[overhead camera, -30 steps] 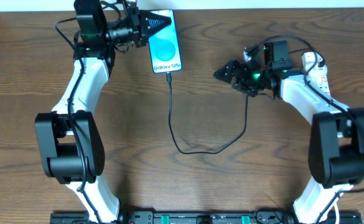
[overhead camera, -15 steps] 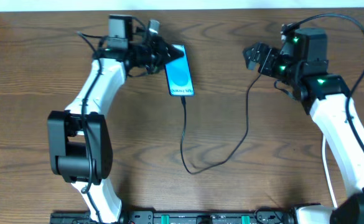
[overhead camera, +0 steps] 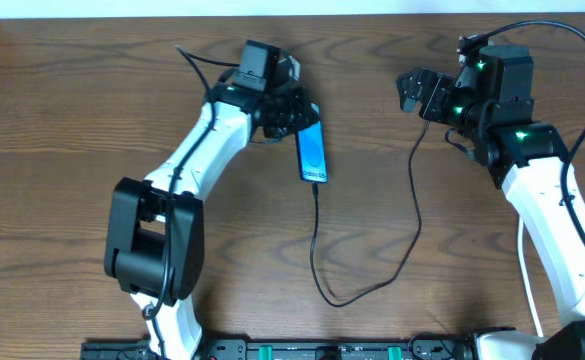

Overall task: Plug charger to phone and switch on socket
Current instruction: 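Carry the phone with the left gripper toward the table center, lowering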

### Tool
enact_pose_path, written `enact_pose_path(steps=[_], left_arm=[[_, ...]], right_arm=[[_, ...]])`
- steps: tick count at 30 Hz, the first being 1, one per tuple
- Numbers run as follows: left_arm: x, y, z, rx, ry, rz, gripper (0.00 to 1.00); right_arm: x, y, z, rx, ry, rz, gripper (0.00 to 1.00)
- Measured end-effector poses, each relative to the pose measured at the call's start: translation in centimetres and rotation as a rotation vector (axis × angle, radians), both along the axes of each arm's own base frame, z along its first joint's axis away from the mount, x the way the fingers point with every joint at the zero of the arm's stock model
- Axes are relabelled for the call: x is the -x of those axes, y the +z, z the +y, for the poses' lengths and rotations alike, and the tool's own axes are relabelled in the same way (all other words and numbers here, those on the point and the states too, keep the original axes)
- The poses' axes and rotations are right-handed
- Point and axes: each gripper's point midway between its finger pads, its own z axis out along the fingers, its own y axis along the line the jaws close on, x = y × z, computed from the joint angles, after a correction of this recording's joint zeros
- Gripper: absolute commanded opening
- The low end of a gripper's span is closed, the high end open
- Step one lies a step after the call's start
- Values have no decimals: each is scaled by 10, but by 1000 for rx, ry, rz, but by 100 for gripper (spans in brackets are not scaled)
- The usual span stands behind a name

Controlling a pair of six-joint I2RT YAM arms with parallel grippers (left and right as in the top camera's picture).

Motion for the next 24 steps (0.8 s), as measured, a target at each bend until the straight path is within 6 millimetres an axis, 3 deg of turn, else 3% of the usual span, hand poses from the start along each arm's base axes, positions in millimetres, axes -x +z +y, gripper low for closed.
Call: enact_pose_path(steps=[10,20,24], left_arm=[[9,-8,-30,-58,-53,-51,7],[8,-57,-33,-90,-29,40,7],[7,-61,-32,-83,11,66,8]], right_arm=[[0,0,-1,2,-3,0,99],[0,0,-1,2,-3,0,99],[0,0,-1,2,-3,0,99]])
